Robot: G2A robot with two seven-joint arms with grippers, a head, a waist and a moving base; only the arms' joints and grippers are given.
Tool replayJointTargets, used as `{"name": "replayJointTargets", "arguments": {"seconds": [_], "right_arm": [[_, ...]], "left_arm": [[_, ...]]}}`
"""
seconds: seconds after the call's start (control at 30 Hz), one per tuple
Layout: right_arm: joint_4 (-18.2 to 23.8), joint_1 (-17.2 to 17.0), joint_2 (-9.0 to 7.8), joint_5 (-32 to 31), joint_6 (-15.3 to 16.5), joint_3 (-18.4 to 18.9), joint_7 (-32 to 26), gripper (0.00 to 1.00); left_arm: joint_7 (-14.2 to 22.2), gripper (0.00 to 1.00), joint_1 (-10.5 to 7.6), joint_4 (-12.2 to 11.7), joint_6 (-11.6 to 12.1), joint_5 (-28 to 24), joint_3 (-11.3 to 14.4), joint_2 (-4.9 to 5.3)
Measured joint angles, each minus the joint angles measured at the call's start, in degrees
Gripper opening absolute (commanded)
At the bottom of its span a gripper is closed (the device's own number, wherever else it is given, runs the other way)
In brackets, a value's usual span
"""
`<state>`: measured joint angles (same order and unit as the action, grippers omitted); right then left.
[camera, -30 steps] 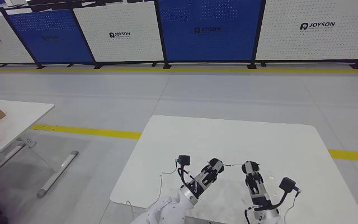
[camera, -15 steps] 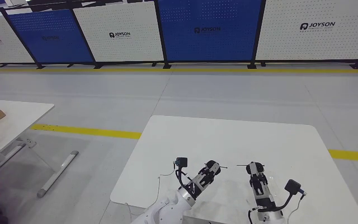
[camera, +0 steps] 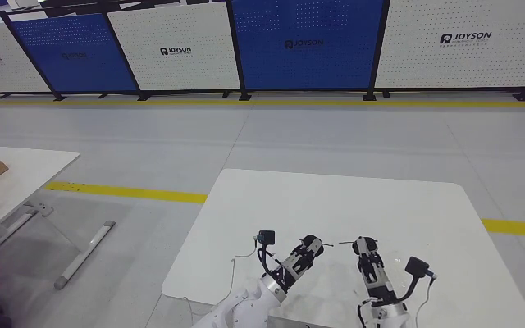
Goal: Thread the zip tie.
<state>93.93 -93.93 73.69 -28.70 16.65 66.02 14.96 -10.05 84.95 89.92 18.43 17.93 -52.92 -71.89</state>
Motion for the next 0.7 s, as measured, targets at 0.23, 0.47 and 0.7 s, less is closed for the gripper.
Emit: {"name": "replayJointTargets", "arguments": {"seconds": [0.23, 0.47, 0.7], "right_arm": [[-0.3, -0.2, 0.04, 0.1, 1.2, 0.4, -1.4, 0.0], [0.6, -1.2, -0.17, 0.5, 2.9, 1.5, -3.0, 0.0], [0.5, -0.8, -0.06, -0.6, 2.0, 1.6, -3.3, 0.0]], "left_arm": [[0.0, 0.0, 0.0, 0.0, 0.0, 0.0, 0.0, 0.0], [0.0, 0.0, 0.0, 0.0, 0.0, 0.0, 0.0, 0.0], [0.0, 0.0, 0.0, 0.0, 0.0, 0.0, 0.0, 0.0]]}}
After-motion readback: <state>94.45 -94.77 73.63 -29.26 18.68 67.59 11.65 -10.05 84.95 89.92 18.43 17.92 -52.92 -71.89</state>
